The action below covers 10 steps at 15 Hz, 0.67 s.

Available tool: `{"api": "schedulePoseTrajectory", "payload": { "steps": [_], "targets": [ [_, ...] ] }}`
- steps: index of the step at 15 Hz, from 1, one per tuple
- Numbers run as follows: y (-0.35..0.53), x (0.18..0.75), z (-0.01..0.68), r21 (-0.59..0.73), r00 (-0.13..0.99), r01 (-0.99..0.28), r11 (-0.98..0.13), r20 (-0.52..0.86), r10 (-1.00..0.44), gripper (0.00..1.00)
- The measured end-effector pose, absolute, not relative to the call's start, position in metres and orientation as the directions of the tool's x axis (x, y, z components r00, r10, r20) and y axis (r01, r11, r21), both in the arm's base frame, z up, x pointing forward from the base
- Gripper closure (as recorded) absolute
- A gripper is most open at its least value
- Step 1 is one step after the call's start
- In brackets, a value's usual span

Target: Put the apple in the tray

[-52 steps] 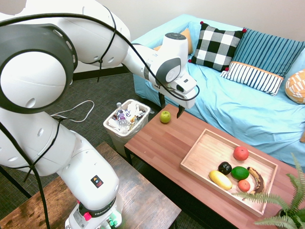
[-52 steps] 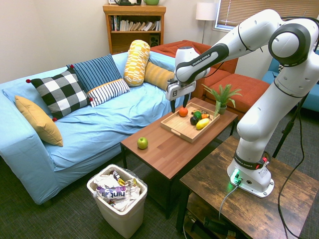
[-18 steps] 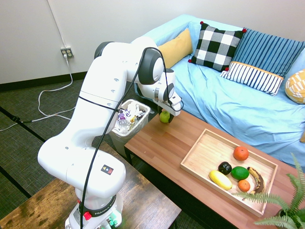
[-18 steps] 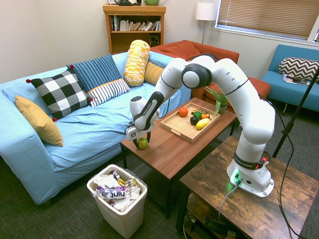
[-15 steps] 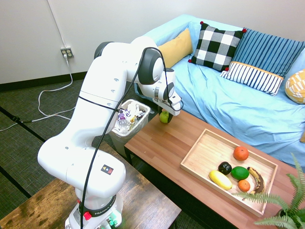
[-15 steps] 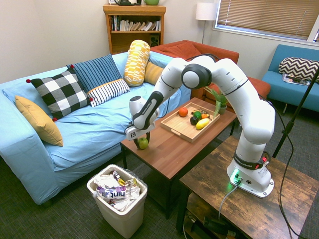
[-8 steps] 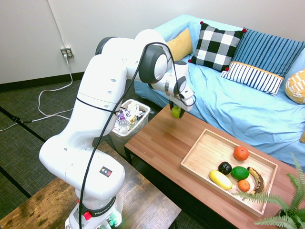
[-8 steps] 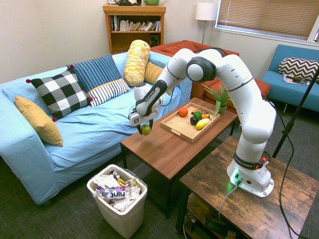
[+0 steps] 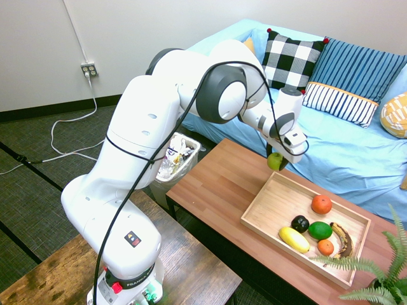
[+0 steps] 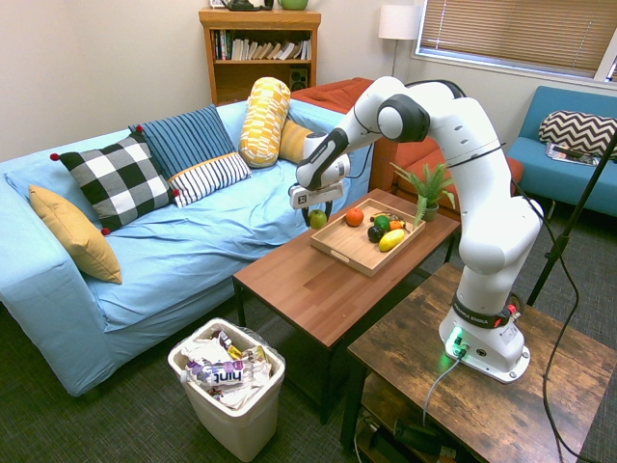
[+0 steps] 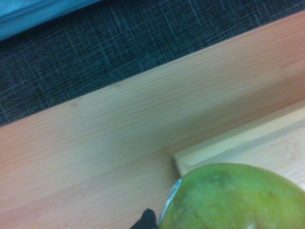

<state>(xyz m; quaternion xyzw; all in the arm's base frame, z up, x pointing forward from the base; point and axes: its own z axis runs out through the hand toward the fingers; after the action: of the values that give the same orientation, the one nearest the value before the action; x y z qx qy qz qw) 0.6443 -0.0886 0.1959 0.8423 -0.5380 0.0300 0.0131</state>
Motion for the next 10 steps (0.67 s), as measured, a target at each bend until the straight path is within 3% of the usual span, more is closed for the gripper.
{"api": "schedulePoseTrajectory", "payload": {
  "steps": [10],
  "targets": [
    [-0.172,0.617,0.161,-0.01,0.388,-0.922,-0.388,-0.02,-0.921,1.0]
  ]
}}
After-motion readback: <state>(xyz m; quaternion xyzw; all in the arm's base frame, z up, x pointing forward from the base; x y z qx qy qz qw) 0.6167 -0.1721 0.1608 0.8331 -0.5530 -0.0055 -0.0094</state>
